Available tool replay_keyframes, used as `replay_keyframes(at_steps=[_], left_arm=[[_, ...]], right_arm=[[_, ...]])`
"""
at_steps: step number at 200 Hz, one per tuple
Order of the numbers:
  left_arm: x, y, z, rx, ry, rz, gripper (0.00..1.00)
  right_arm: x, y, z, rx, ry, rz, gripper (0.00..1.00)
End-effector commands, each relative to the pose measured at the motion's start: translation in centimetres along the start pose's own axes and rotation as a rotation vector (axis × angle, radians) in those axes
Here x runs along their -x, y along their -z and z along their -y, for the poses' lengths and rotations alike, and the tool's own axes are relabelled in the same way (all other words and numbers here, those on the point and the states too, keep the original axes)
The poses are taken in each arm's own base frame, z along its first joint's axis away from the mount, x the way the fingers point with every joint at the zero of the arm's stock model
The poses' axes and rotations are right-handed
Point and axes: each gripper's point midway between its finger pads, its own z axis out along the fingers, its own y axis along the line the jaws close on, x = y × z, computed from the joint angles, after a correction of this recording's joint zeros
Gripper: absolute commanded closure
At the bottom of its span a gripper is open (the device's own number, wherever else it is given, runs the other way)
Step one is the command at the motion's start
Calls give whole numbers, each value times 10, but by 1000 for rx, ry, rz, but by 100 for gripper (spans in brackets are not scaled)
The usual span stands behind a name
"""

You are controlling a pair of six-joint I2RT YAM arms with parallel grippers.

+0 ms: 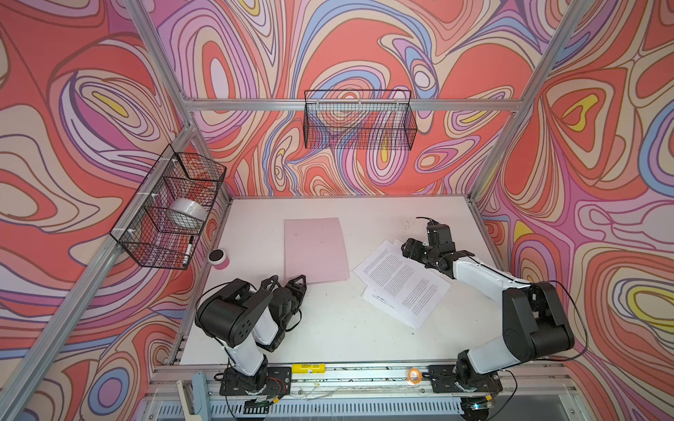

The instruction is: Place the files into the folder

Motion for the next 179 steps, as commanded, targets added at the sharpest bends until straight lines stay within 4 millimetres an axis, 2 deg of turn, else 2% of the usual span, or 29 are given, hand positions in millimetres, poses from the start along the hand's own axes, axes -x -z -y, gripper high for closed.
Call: replay_keyframes(at_steps=[1,35,97,106,116,122,146,179], left_arm=[[9,-8,12,-33,-38,24,56],[12,-22,23,-56,-84,39,58],[13,-52,19,-35,-69,25,63],[12,-55,20,-39,-66,20,71],[12,-57,20,-39,-59,20,89],[13,-57,19,-37,-54,23,95],[18,-57,23,-47,-60,25,100],[22,-47,30,-73,-34,17,100]], right_arm=[[7,-1,-4,-5,15,12,13],[6,0,-3,-7,15,8,13],[7,8,-9,14,19,13,14],[7,8,-12,22,23,11,14],[7,9,-16,36,32,11,14],[6,9,-19,41,36,9,14],[3,8,-33,88,58,-10,14],[-8,6,-63,215,73,-77,14]])
